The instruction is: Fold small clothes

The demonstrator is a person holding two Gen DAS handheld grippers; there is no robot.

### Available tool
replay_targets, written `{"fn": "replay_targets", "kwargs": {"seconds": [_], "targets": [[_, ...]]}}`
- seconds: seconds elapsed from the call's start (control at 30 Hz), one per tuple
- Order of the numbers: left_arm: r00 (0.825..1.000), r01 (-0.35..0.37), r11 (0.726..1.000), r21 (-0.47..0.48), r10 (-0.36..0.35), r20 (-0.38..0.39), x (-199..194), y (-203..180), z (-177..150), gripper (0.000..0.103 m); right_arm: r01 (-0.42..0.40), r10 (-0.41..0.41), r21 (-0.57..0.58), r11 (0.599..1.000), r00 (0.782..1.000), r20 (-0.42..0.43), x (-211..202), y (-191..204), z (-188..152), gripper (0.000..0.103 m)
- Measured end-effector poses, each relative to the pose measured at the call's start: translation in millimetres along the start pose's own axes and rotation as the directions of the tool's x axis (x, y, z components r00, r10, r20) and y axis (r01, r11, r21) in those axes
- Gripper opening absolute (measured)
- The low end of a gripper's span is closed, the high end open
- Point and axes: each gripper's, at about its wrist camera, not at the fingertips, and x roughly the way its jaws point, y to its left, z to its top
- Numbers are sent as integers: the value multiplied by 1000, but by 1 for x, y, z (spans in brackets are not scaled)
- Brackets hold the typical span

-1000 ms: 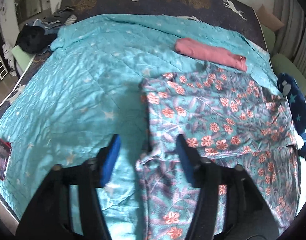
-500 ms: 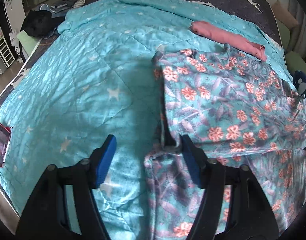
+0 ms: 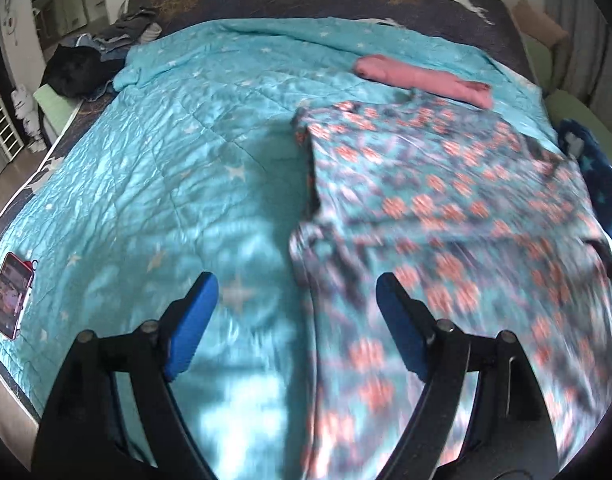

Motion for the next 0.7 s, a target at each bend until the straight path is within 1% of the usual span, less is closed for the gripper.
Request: {"fn": "replay_targets", "kwargs": {"seconds": [0.07,0.13,0.27,0.3,0.4,0.53,0.57,0.63,0.67,0.7], "targets": [[999,37,999,16,-37,-10,-12,1,-11,82,-25,25,8,1000,1000,-9,-7,-3,-11,52],[996,80,997,17,-80,-33,-22,3,-23,82,-67,67,3,998,998,-20,-13,-3,-24,53],[993,109,994,2,-109,-42,-39,11,-43,82,-113,113,13,994,993,-38,-25,-3,-48,53],[991,126,992,-2,-126,-48,-43,14,-48,82,-135,136,24,991,990,-44,-28,-4,-55,53],[975,203,979,-24,-204,-93,-50,20,-67,82,-183,187,70,981,980,-59,-34,-9,-72,53],[946,288,955,-70,-295,-135,-60,28,-98,82,-216,226,152,964,973,-53,-45,-22,-101,53],[934,315,945,-88,-325,-147,-63,29,-106,82,-225,236,175,959,971,-47,-51,-26,-109,53],[920,341,933,-113,-356,-163,-67,32,-119,81,-248,262,217,944,964,-38,-59,-33,-123,53],[918,344,932,-115,-359,-167,-69,32,-125,81,-259,274,238,936,961,-34,-63,-36,-130,53],[922,341,935,-103,-354,-159,-74,32,-134,81,-271,289,260,927,957,-30,-68,-40,-139,53]]}}
